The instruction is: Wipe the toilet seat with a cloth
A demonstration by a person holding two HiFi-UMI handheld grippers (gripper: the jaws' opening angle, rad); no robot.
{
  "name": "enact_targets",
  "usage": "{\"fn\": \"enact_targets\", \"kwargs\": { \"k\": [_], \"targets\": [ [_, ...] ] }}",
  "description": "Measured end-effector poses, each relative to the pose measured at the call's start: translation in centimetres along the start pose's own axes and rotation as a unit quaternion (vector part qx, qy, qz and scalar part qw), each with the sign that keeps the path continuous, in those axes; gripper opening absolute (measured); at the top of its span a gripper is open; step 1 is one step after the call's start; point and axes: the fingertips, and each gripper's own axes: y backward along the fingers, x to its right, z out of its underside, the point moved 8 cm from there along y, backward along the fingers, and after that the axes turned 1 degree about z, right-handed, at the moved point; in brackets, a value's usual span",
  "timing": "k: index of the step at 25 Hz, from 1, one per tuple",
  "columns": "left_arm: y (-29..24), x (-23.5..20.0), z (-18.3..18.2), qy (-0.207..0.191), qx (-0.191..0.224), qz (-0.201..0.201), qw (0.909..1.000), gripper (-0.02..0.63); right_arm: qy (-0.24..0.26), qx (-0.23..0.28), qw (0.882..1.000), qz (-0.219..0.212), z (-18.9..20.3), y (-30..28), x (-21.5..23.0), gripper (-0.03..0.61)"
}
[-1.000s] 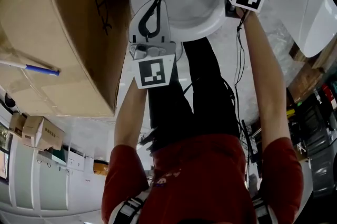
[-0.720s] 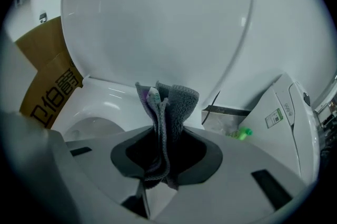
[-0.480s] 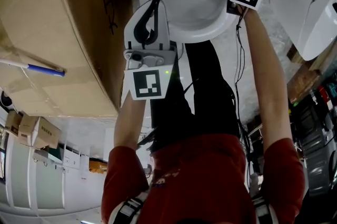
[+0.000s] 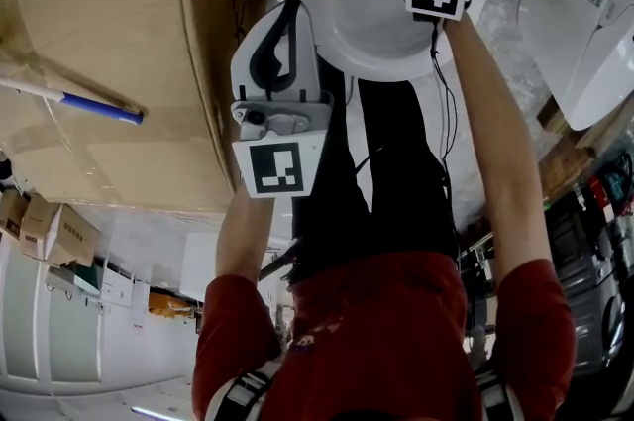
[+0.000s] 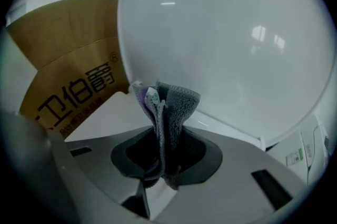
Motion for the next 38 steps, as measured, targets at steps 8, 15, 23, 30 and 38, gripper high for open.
{"fn": "enact_targets", "kwargs": {
  "k": [8, 15, 23, 30, 38],
  "targets": [
    [2.8, -0.4, 0.5, -0.009, -0.010, 0.005, 0.9999, 0.013, 0.138, 0.027, 0.987, -0.082, -2.9, -0.6, -7.6, 0.083],
    [5.0, 0.1, -0.1, -0.013, 0.003, 0.005, 0.9999, 0.013, 0.263, 0.032, 0.949, -0.170, -1.7, 0.7, -12.2, 0.083],
    [6.3, 0.1, -0.5, -0.031, 0.010, -0.001, 0.9995, 0.013, 0.327, 0.028, 0.910, -0.254, 5.0, 6.0, -17.7, 0.083],
    [6.5, 0.6, -0.3, -0.036, 0.011, -0.020, 0.9991, 0.014, 0.316, 0.014, 0.899, -0.304, 10.6, 10.1, -18.9, 0.083],
    [5.8, 2.1, 0.9, -0.035, -0.009, -0.020, 0.9992, 0.013, 0.336, -0.004, 0.887, -0.317, 16.6, 14.2, -17.9, 0.083]
  ]
}}
